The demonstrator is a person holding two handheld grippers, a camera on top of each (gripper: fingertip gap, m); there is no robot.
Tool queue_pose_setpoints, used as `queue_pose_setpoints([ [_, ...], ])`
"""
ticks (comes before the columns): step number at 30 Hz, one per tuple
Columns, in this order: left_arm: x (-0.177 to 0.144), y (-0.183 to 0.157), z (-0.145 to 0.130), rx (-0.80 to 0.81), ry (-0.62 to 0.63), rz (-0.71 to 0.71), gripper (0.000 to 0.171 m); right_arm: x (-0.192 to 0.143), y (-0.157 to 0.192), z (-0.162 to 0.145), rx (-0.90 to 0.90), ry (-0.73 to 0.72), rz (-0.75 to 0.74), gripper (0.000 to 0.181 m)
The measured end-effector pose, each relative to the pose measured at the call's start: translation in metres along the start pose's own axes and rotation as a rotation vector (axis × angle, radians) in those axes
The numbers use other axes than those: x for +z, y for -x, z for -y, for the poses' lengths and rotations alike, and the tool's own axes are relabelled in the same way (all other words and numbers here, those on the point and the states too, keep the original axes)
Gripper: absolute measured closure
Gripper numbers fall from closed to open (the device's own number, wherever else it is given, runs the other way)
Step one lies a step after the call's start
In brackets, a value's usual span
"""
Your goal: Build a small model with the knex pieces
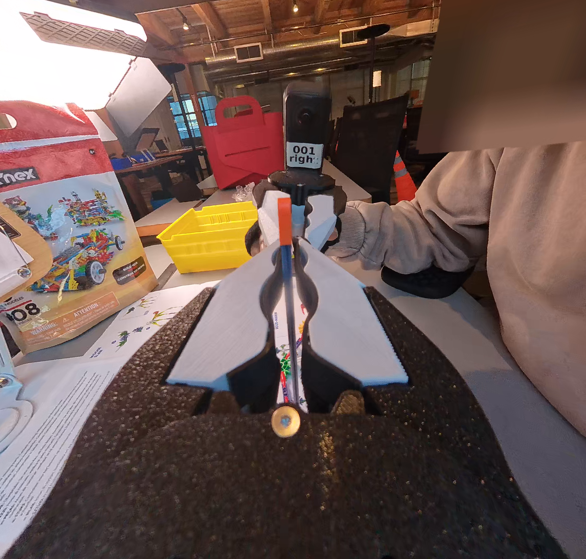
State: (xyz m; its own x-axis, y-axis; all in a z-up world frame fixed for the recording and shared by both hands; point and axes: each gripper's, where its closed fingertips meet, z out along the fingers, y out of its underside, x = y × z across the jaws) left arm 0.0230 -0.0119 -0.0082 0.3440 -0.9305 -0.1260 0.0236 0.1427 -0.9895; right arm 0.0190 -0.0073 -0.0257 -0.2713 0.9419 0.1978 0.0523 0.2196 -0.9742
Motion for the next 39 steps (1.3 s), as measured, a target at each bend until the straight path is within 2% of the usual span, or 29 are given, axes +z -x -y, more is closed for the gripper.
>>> queue_pose_setpoints([
  [4,0.002,-0.002,-0.001,0.011,0.008,0.000,0.171,0.001,0.001,-0.005,-0.003,0.037,0.011,0.173],
  [14,0.001,0.009,-0.008,0.067,0.070,0.071,0.171,-0.004,-0.010,-0.008,-0.001,0.019,-0.007,0.174],
  [30,0.000,0.018,-0.020,0.036,0.092,0.083,0.171,-0.012,-0.018,-0.013,-0.003,0.004,-0.002,0.174],
  [34,-0.001,0.023,-0.031,0.010,0.133,0.087,0.171,-0.013,-0.023,-0.022,-0.033,0.058,-0.031,0.175],
  [38,-0.003,0.027,-0.054,-0.050,0.227,0.085,0.171,-0.010,-0.026,-0.044,-0.169,0.234,-0.093,0.174],
  [39,-0.004,0.029,-0.059,-0.019,0.256,0.100,0.171,-0.009,-0.028,-0.050,-0.191,0.277,-0.110,0.174],
])
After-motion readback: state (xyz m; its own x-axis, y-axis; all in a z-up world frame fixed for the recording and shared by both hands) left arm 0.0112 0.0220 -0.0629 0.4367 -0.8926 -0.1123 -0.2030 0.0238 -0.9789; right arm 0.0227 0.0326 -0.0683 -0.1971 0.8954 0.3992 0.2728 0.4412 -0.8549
